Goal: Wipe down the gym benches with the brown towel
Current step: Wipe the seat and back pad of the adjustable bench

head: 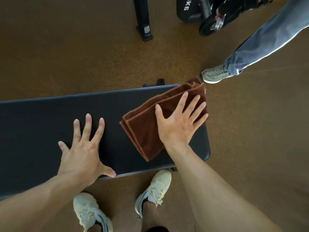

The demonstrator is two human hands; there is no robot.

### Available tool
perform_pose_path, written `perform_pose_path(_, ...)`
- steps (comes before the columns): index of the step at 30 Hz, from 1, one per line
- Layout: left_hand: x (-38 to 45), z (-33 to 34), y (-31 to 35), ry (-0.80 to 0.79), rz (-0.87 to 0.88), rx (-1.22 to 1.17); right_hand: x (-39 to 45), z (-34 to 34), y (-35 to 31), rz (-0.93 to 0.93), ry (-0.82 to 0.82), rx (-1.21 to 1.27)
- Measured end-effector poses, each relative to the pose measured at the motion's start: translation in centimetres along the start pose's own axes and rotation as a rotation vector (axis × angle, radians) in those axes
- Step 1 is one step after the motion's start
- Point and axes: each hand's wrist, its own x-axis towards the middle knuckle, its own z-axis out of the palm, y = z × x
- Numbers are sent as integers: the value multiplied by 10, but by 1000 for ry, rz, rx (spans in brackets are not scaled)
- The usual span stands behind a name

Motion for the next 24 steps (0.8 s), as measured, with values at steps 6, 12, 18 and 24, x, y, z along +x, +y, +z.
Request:
perform_pose_path(6, 2, 2, 2, 11, -17, 35, 21, 12, -25, -373, 105, -62)
perform_pose_path(12, 0, 0, 0, 34, 10, 39, -77, 16, 47, -723, -49, -160)
perform_pose_path(18, 2, 2, -1, 25, 82, 28, -43, 5, 43, 83, -3, -87)
perform_pose_path(24, -18, 8, -93, 256, 412, -337, -69, 33, -55, 130, 101, -64)
